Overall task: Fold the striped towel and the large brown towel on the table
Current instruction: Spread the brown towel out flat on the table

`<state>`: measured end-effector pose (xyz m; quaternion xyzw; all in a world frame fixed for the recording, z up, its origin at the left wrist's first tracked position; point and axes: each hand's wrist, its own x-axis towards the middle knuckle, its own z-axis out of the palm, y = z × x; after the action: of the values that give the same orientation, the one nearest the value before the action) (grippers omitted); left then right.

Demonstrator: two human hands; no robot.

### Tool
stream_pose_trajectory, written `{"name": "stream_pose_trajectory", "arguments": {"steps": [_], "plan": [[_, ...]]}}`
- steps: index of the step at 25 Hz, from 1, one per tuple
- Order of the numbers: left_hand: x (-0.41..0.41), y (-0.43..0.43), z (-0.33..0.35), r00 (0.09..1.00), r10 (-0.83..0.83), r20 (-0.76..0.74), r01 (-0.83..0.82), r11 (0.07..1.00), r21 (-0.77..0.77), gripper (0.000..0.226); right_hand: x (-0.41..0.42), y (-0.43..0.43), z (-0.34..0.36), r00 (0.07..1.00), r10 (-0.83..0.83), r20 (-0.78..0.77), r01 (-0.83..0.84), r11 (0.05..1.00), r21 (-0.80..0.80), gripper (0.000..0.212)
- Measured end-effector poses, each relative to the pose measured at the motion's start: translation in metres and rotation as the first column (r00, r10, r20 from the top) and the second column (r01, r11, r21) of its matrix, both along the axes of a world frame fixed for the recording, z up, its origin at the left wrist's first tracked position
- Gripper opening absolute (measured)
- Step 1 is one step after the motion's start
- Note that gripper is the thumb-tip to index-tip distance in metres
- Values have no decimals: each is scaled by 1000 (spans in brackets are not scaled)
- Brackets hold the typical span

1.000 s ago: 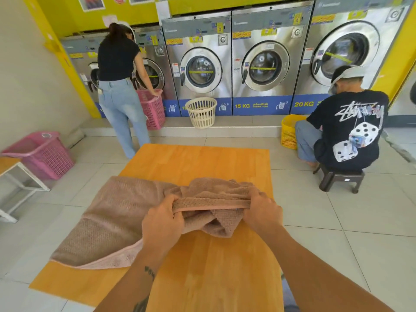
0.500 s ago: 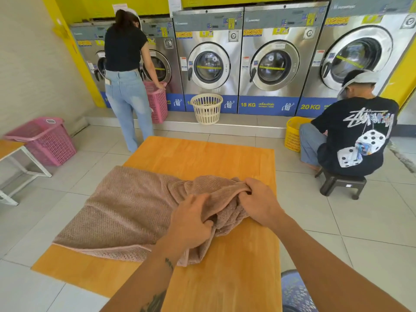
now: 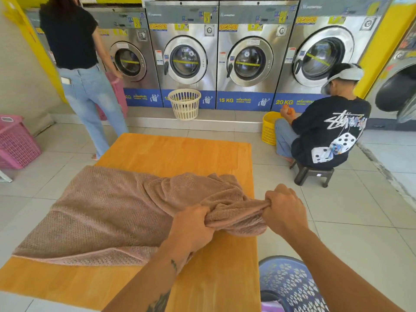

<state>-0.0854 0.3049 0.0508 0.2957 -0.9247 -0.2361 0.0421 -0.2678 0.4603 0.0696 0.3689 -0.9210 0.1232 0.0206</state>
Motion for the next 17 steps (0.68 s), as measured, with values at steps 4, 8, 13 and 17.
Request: {"name": "stream_pose_trajectory", "arguments": {"steps": [4, 8, 13, 17], "plan": [[-1, 5, -12, 974, -136, 178, 87, 962, 257, 18, -14, 35, -9, 975, -124, 183, 84, 974, 211, 16], [-13, 7, -7, 985, -150, 82, 102, 900, 424, 10, -11, 54, -23, 810, -222, 543, -238, 722, 650, 23], [-31, 1, 0, 997, -79, 27, 65, 939, 338, 19, -10, 41, -24, 869, -151, 472, -141, 838, 528, 27], [-46, -6, 3, 998, -70, -2, 69, 968, 240, 20, -2, 3, -31, 830, -39, 557, -105, 969, 224, 47]]}}
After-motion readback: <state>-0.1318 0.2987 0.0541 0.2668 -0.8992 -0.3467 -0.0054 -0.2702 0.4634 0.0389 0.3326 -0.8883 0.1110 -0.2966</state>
